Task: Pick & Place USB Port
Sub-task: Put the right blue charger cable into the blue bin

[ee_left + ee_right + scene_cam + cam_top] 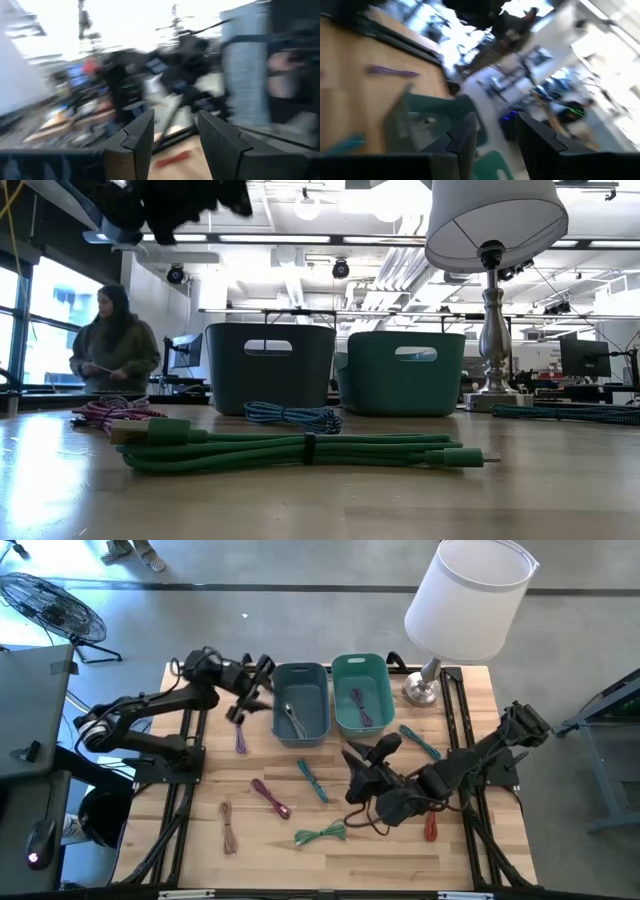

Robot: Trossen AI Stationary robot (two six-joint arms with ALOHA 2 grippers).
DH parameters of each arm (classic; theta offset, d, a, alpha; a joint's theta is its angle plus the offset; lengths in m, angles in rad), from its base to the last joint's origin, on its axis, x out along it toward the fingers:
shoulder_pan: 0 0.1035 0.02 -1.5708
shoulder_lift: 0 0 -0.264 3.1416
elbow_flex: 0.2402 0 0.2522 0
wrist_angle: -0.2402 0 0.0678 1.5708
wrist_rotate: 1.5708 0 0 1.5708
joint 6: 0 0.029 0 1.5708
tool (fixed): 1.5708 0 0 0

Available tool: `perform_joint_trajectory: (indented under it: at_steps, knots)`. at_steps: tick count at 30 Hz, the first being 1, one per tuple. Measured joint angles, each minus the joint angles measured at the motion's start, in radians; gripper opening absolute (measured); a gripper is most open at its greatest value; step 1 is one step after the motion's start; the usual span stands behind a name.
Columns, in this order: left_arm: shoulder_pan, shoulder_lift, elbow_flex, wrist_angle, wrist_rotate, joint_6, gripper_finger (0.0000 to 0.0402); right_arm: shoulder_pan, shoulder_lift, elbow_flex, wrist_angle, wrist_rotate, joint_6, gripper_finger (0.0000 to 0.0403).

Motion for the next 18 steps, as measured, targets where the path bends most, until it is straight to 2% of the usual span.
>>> perform_joint_trajectory:
  at_steps: [3, 6, 10, 13, 18]
  knots:
    - [-0.059, -0.034, 0.000, 0.002, 0.058, -0.021, 0.0149, 0.021, -0.034, 0.000, -0.051, -0.079, 0.089, 0.0129]
    - [-0.119, -0.084, 0.000, 0.011, 0.085, -0.004, 0.0149, 0.042, -0.080, 0.000, -0.136, -0.141, 0.243, 0.0129]
    - [-0.181, -0.152, 0.000, -0.025, 0.084, 0.014, 0.0149, 0.056, -0.144, 0.000, -0.308, -0.294, 0.460, 0.0129]
    - [-0.196, -0.231, 0.000, -0.063, 0.084, 0.025, 0.0149, 0.056, -0.184, 0.000, -0.477, -0.373, 0.629, 0.0129]
    - [-0.194, -0.362, 0.000, -0.143, 0.082, 0.075, 0.0150, 0.030, -0.207, 0.000, -0.806, -0.406, 0.889, 0.0129]
